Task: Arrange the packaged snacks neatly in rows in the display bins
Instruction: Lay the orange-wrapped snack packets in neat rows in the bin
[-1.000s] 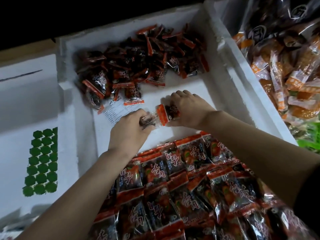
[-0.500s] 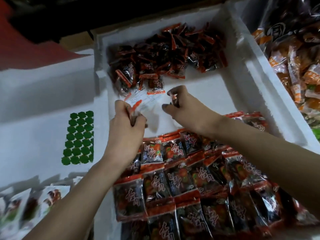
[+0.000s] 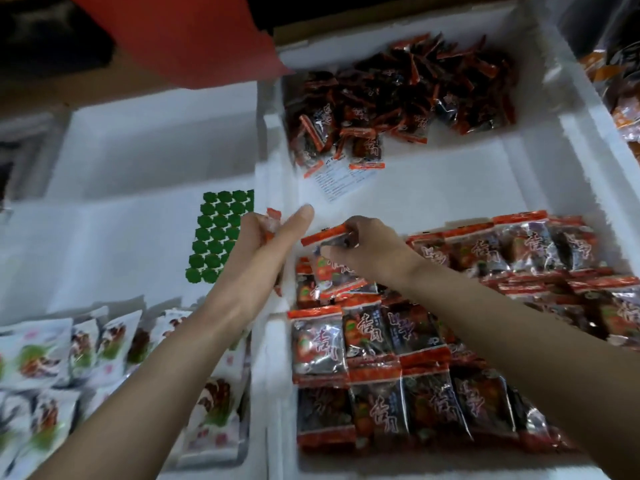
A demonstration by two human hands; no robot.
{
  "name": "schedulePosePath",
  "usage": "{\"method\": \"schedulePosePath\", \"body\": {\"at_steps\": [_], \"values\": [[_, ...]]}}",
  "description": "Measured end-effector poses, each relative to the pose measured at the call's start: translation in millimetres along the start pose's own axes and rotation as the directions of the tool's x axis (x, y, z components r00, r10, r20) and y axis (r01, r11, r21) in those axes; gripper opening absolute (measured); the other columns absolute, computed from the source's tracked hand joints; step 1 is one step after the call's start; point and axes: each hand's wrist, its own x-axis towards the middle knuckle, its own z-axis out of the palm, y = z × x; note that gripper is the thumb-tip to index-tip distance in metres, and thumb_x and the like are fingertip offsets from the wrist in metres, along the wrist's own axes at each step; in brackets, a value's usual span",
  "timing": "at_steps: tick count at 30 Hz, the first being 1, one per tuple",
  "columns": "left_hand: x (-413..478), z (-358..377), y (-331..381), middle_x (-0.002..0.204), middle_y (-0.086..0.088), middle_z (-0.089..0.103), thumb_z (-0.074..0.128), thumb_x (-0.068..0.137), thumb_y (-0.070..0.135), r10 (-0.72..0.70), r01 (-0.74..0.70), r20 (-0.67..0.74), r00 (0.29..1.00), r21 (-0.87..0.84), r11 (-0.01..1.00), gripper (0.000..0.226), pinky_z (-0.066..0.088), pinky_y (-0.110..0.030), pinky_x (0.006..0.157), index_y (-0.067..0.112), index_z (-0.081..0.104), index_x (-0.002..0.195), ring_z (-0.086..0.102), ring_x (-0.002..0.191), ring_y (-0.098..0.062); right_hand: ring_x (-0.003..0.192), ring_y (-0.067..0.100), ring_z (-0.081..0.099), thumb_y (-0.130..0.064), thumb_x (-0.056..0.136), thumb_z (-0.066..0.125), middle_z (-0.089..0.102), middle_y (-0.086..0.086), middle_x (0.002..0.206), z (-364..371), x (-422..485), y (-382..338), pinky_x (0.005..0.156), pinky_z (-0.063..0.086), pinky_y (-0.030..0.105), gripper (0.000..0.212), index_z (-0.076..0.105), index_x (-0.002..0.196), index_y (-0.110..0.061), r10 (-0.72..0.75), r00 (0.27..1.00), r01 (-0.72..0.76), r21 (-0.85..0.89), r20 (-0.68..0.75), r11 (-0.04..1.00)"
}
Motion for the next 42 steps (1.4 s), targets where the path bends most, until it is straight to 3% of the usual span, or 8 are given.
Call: {"method": "schedulePosePath", "body": {"at_steps": [5, 12, 15, 20, 25, 28, 33, 42], "values": [[1, -12, -8, 0.076, 0.006, 0.051, 0.074, 0.07, 0.041, -0.028, 0.027, -0.057, 0.998, -0.016, 0.999, 0.043, 0.04, -0.008, 0.044, 0.02, 0.049, 0.098, 0.055, 0.058, 0.004, 0.059, 0.007, 0.052, -0.027, 0.082, 0.07, 0.052, -0.008, 0.066, 17, 5, -2, 0.044, 0.036, 0.009, 0.021, 0.051, 0.075, -0.018, -0.061, 0.996, 0.052, -0.124, -0.064, 0.991], [-3, -21, -16, 0.083, 0.008, 0.055, 0.06, 0.052, 0.057, -0.031, 0.031, 0.001, 1.0, -0.059, 0.998, 0.073, 0.045, -0.018, 0.068, 0.021, 0.047, 0.115, 0.057, 0.071, -0.004, 0.067, 0.01, 0.059, -0.023, 0.087, 0.063, 0.061, 0.0, 0.081, 24, 7, -1, 0.056, 0.046, 0.015, 0.018, 0.058, 0.101, -0.012, -0.1, 0.994, 0.092, -0.17, -0.04, 0.981], [-2, -19, -24, 0.1, 0.0, 0.066, 0.068, 0.072, 0.038, -0.039, 0.045, 0.042, 0.998, -0.148, 0.988, 0.053, 0.051, -0.027, 0.081, 0.019, 0.047, 0.117, 0.066, 0.087, -0.006, 0.067, 0.005, 0.051, -0.024, 0.089, 0.061, 0.056, -0.005, 0.079, 24, 8, 0, 0.057, 0.04, 0.016, 0.021, 0.057, 0.107, -0.013, -0.127, 0.992, 0.127, -0.247, 0.019, 0.961], [3, -14, -29, 0.113, -0.005, 0.063, 0.066, 0.084, 0.008, -0.053, 0.058, 0.027, 0.998, -0.216, 0.975, 0.046, 0.051, -0.031, 0.086, 0.022, 0.047, 0.124, 0.063, 0.101, -0.018, 0.099, 0.019, 0.055, -0.022, 0.097, 0.049, 0.05, 0.006, 0.118, 21, 3, 0, 0.084, 0.04, 0.02, 0.028, 0.052, 0.122, -0.011, -0.267, 0.961, 0.231, -0.33, -0.067, 0.915], [3, -1, -24, 0.112, -0.008, 0.062, 0.071, 0.079, 0.002, 0.049, -0.051, -0.013, 0.999, -0.173, 0.984, 0.055, 0.054, -0.036, 0.085, 0.019, 0.049, 0.127, 0.064, 0.099, -0.021, 0.076, 0.021, 0.063, -0.037, 0.095, 0.047, 0.068, 0.01, 0.088, -2, -21, -15, 0.072, 0.051, 0.028, 0.034, 0.063, 0.101, -0.007, -0.196, 0.981, 0.195, 0.155, -0.006, 0.968], [2, 10, -18, 0.103, -0.007, 0.066, 0.076, 0.074, 0.01, 0.113, -0.112, 0.002, 0.994, -0.093, 0.989, 0.059, 0.054, -0.041, 0.085, 0.018, 0.051, 0.127, 0.065, 0.094, -0.023, 0.06, 0.017, 0.059, -0.033, 0.09, 0.058, 0.067, 0.011, 0.074, -10, -30, -11, 0.058, 0.046, 0.025, 0.029, 0.064, 0.088, -0.005, -0.223, 0.975, 0.222, 0.122, 0.0, 0.968], [2, 19, -9, 0.092, -0.002, 0.069, 0.079, 0.071, 0.018, 0.125, -0.122, 0.081, 0.989, -0.037, 0.992, 0.034, 0.054, -0.019, 0.066, 0.021, 0.064, 0.102, 0.066, 0.073, -0.011, 0.069, 0.02, 0.067, -0.02, 0.089, 0.06, 0.071, 0.005, 0.072, -35, -34, 1, 0.068, 0.056, 0.026, 0.016, 0.064, 0.086, -0.005, -0.118, 0.993, 0.113, 0.318, -0.004, 0.941], [4, 28, 13, 0.093, 0.013, 0.064, 0.076, 0.077, 0.016, 0.257, -0.326, 0.258, 0.931, 0.277, 0.904, 0.053, 0.041, -0.005, 0.058, 0.032, 0.036, 0.109, 0.057, 0.068, 0.001, 0.077, 0.001, 0.06, -0.031, 0.072, 0.076, 0.065, -0.011, 0.086, -54, -50, 5, 0.07, 0.046, 0.011, 0.041, 0.058, 0.11, -0.034, -0.303, 0.949, 0.314, -0.285, 0.082, 0.906]]}}
